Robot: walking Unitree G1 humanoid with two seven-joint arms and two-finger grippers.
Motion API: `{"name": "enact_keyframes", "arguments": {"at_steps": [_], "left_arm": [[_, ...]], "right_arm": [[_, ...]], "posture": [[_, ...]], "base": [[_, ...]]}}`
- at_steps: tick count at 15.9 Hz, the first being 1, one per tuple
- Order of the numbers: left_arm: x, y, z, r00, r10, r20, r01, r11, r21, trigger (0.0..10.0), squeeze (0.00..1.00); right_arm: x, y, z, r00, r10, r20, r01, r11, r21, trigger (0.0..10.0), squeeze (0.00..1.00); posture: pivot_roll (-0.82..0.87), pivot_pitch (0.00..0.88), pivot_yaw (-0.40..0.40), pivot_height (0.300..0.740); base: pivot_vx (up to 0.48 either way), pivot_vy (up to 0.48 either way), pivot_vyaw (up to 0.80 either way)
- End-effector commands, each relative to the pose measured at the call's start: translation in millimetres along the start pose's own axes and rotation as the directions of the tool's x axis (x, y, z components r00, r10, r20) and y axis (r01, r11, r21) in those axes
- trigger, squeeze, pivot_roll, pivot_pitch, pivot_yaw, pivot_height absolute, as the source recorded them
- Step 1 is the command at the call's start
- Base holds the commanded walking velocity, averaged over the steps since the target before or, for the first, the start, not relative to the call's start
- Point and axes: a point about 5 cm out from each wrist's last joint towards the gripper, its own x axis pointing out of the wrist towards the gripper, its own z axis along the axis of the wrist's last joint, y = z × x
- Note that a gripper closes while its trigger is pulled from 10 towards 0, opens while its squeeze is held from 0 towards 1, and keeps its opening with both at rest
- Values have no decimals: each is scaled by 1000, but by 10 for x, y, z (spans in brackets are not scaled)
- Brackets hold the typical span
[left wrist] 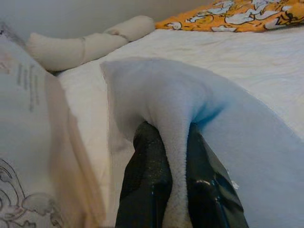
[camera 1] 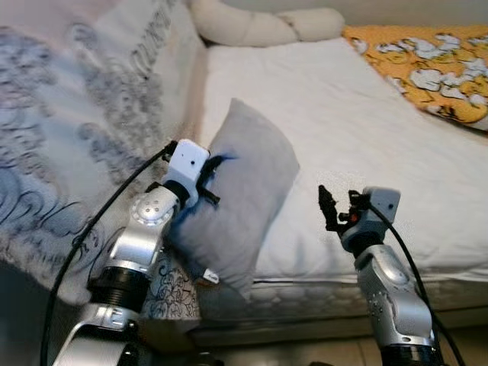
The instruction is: Clean up the room
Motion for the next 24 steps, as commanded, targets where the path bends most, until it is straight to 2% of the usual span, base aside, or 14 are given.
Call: {"name": "enact_keyframes", "arguments": {"at_steps": [1, 5, 15, 19, 21, 24], "left_arm": [[34, 49, 133, 998, 26, 49, -26, 1000, 2, 10000, 0], [65, 42, 158, 998, 30, 57, -29, 1000, -10, 10000, 0], [88, 16, 163, 998, 22, 58, -21, 1000, -20, 10000, 0], [91, 15, 167, 998, 20, 59, -19, 1000, -22, 10000, 0], [91, 13, 166, 998, 19, 59, -17, 1000, -22, 10000, 0], [99, 4, 166, 998, 16, 57, -15, 1000, -19, 10000, 0]], "right_arm": [[24, -20, 23, 1000, -9, -1, 9, 1000, -4, 10000, 0], [38, -21, 36, 1000, -10, -1, 10, 1000, -15, 10000, 0], [24, -56, 47, 1000, -30, 7, 30, 999, -15, 10000, 0], [30, -78, 46, 999, -48, -1, 48, 996, -71, 10000, 0], [28, -102, 47, 997, -71, 8, 72, 997, -25, 10000, 0], [29, -118, 52, 997, -79, 7, 79, 996, -34, 10000, 0]], "posture": [[-48, 0, 57, 740], [-52, 0, 55, 740], [-63, 0, 65, 740], [-64, 0, 68, 740], [-64, 0, 68, 740], [-66, 0, 70, 740]], "base": [[0, 0, 0], [66, 0, 0], [359, 0, 0], [407, 0, 127], [407, 0, 262], [262, 0, 0]]}}
